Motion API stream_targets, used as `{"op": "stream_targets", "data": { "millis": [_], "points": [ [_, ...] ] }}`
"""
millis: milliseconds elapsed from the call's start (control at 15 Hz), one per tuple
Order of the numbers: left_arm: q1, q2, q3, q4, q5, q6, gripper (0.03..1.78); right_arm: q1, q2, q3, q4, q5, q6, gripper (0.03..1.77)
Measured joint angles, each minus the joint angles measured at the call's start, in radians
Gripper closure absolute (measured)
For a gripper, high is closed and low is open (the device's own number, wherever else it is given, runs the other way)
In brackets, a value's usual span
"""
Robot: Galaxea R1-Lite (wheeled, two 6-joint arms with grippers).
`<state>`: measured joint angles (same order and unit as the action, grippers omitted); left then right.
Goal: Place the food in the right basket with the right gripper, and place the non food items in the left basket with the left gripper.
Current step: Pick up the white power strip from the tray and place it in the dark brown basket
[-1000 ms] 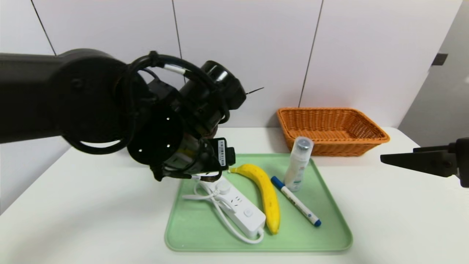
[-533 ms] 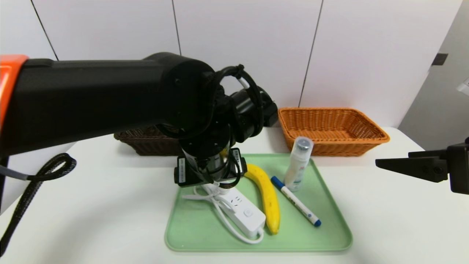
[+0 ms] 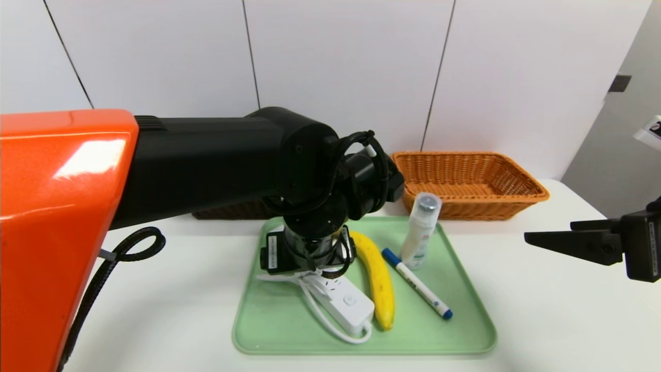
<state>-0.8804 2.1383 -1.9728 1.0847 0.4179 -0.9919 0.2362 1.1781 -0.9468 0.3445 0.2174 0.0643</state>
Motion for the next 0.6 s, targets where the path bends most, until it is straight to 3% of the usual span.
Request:
{"op": "stream_targets", "data": {
  "millis": [600],
  "points": [
    [-0.032,-0.013,-0.001,0.006,-0.002,-0.041,0.12,0.006,-0.002,0.007,-0.001,0.0,0.0,0.1]
  ]
}}
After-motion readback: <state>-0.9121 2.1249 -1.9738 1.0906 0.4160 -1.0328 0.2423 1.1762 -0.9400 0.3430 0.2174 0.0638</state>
